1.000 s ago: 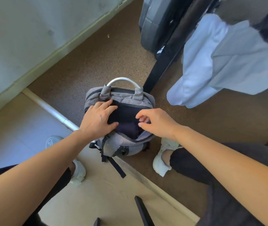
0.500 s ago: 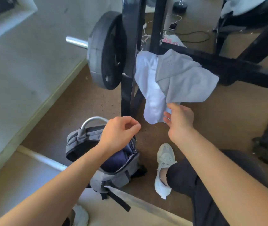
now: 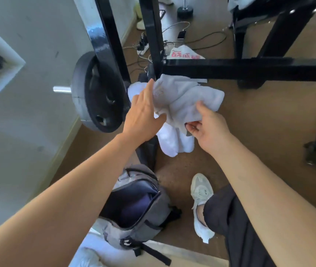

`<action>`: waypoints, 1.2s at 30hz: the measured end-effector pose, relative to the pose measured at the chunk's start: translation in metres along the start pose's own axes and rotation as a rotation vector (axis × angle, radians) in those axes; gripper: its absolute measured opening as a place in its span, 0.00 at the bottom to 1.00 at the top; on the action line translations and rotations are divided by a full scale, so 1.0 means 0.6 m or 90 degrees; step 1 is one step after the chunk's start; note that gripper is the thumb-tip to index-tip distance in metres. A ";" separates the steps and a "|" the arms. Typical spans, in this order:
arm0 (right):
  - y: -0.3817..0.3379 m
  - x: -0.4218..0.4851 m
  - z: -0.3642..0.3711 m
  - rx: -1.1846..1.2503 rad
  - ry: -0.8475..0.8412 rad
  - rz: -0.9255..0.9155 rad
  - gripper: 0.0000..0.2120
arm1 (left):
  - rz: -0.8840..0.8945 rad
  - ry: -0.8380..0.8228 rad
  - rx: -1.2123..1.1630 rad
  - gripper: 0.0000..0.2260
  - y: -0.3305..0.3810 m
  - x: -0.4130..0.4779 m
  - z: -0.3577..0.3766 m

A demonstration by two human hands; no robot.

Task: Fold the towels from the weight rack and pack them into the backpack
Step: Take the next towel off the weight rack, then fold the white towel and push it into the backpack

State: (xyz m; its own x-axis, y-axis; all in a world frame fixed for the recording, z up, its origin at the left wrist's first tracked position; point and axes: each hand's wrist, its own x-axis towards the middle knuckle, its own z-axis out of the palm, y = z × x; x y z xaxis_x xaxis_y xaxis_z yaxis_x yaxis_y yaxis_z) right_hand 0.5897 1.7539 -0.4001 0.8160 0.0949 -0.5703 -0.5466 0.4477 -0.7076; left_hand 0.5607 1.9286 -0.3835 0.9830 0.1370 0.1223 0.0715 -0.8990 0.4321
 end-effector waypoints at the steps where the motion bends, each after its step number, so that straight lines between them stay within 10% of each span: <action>1: -0.008 -0.008 0.001 0.018 0.002 -0.046 0.11 | -0.018 -0.017 0.001 0.42 -0.002 0.005 -0.001; 6: -0.036 -0.022 -0.020 0.214 0.187 -0.295 0.08 | -0.047 -0.034 -0.005 0.43 -0.006 0.011 0.000; 11: -0.037 -0.008 -0.054 0.199 0.342 -0.181 0.15 | -0.023 -0.042 0.049 0.39 -0.003 0.008 0.001; 16: -0.015 -0.017 -0.054 0.156 0.232 0.085 0.08 | -0.039 -0.059 0.025 0.38 0.003 -0.016 -0.005; 28: 0.031 -0.121 -0.028 -0.150 -0.002 0.037 0.16 | 0.007 -0.195 -0.197 0.43 0.041 -0.188 0.001; 36: 0.044 -0.232 -0.014 -0.236 -0.155 -0.009 0.17 | -0.076 -0.033 -0.230 0.14 0.033 -0.282 -0.045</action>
State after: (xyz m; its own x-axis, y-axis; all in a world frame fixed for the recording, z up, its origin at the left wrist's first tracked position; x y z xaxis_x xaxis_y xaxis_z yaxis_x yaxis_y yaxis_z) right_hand 0.4601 1.7450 -0.3426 0.8202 0.3175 -0.4759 -0.5292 0.1049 -0.8420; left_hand 0.3911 1.8988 -0.3718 0.9793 0.2021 0.0104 0.1309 -0.6717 0.7291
